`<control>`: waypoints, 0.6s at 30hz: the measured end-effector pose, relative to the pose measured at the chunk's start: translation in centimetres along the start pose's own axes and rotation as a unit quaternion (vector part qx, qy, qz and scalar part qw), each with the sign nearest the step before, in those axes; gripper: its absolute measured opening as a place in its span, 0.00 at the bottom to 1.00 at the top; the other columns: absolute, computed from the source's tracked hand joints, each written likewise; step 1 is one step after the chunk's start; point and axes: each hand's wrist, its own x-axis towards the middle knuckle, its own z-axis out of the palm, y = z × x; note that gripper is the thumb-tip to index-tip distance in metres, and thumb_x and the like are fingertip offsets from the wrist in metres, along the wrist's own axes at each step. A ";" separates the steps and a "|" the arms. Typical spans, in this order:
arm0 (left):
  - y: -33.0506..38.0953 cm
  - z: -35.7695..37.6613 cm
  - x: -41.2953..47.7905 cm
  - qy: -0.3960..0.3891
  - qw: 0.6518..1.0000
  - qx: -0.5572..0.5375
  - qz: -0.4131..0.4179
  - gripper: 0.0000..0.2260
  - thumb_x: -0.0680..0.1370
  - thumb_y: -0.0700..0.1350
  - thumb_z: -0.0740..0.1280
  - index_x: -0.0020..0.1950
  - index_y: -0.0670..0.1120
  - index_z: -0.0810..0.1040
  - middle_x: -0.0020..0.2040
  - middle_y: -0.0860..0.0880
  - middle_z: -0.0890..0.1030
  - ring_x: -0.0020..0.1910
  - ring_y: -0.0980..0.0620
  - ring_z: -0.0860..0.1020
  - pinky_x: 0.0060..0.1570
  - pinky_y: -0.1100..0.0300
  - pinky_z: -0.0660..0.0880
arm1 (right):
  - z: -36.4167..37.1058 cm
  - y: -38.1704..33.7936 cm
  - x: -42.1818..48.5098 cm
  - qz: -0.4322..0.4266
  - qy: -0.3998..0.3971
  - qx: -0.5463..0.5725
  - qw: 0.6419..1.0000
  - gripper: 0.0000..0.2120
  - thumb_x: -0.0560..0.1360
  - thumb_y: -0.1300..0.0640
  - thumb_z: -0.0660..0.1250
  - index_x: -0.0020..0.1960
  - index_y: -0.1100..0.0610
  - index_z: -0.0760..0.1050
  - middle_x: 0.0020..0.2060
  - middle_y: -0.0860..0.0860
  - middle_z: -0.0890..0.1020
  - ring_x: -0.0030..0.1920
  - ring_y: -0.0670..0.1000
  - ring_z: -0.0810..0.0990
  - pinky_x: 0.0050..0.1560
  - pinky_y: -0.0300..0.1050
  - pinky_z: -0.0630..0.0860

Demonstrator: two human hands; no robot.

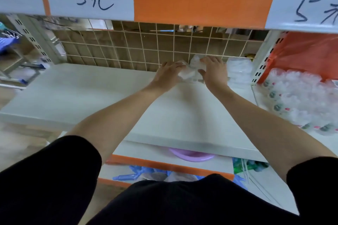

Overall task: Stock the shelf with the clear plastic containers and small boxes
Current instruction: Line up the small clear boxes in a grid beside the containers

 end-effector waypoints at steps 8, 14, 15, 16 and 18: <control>-1.8 -1.3 -1.6 0.077 0.992 0.036 0.092 0.14 0.70 0.47 0.71 0.53 0.42 0.84 0.45 0.43 0.85 0.46 0.41 0.81 0.52 0.52 0.73 | -0.5 -0.1 -1.4 0.007 0.045 0.060 0.997 0.17 0.78 0.55 0.68 0.67 0.55 0.76 0.68 0.52 0.76 0.72 0.55 0.68 0.70 0.48 0.64; -3.2 -3.3 -6.2 0.025 0.995 0.065 0.068 0.15 0.72 0.48 0.74 0.56 0.43 0.83 0.46 0.45 0.85 0.46 0.42 0.82 0.53 0.53 0.72 | -0.7 -1.4 -8.3 0.006 0.050 0.098 0.994 0.17 0.77 0.54 0.71 0.65 0.54 0.79 0.67 0.52 0.78 0.70 0.56 0.71 0.67 0.51 0.68; -3.4 -3.5 -7.2 0.007 0.996 0.072 0.058 0.15 0.74 0.49 0.73 0.57 0.43 0.82 0.45 0.45 0.85 0.45 0.42 0.82 0.53 0.53 0.72 | -0.5 -1.6 -9.6 0.002 0.026 0.102 0.994 0.17 0.76 0.54 0.71 0.64 0.53 0.79 0.66 0.52 0.78 0.70 0.56 0.72 0.68 0.51 0.67; -3.5 -3.6 -8.1 -0.006 0.996 0.078 0.054 0.14 0.73 0.49 0.74 0.55 0.43 0.82 0.43 0.46 0.84 0.41 0.43 0.82 0.50 0.54 0.72 | -0.4 -1.8 -10.6 0.002 -0.006 0.103 0.995 0.17 0.76 0.55 0.71 0.64 0.53 0.79 0.66 0.52 0.78 0.70 0.56 0.72 0.68 0.50 0.65; -3.6 -4.0 -9.6 -0.035 0.994 0.091 0.045 0.14 0.69 0.48 0.78 0.51 0.43 0.83 0.38 0.47 0.83 0.34 0.45 0.81 0.43 0.58 0.73 | -0.5 -2.5 -12.2 0.006 -0.062 0.098 0.993 0.17 0.76 0.56 0.71 0.65 0.51 0.79 0.67 0.51 0.77 0.71 0.55 0.71 0.69 0.49 0.63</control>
